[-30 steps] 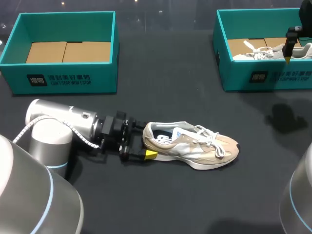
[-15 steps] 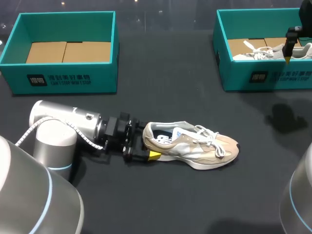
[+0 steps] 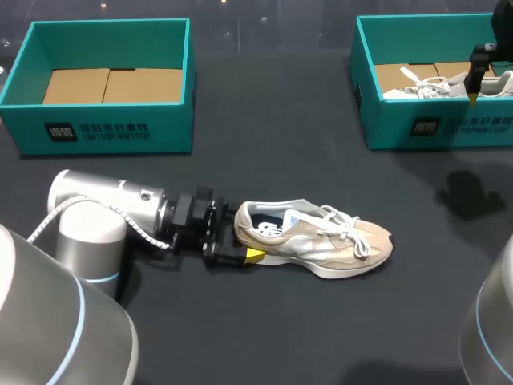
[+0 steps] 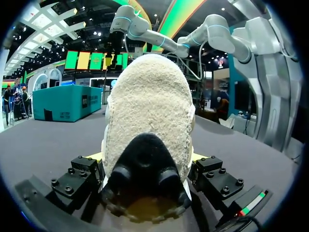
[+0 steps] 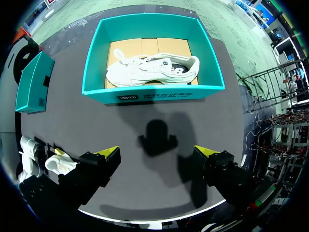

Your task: Take the shoe out of the shoebox, open the shoe tongue, remove and reinsert the insole, then place the shoe into the shoebox

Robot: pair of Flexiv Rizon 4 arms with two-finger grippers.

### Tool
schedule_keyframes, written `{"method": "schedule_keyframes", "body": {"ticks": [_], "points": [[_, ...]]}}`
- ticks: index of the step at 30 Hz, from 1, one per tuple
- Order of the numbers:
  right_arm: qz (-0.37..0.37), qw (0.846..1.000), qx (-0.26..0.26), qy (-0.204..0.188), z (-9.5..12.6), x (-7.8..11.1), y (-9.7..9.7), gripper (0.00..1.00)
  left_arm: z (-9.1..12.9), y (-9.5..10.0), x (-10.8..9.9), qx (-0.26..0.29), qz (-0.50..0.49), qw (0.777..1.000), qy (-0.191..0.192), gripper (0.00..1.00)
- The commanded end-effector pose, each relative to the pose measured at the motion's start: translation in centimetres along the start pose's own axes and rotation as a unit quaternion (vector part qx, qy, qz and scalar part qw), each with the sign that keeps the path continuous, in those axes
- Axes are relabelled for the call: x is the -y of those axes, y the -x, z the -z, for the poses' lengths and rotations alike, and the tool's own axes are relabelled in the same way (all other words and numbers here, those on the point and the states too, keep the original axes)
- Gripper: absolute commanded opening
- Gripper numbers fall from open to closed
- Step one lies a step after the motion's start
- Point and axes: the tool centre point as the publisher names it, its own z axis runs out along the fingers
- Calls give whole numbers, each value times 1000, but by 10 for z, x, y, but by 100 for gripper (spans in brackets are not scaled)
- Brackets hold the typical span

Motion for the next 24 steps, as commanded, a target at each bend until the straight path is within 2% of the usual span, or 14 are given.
{"method": "schedule_keyframes", "body": {"ticks": [1, 24], "points": [[0, 1000, 0, 0, 0, 0, 0, 100, 1, -6, -1, 9, 5, 1000, -2, 0], [0, 1000, 0, 0, 0, 0, 0, 100, 2, -12, 0, 21, 15, 1000, -5, 0]]}}
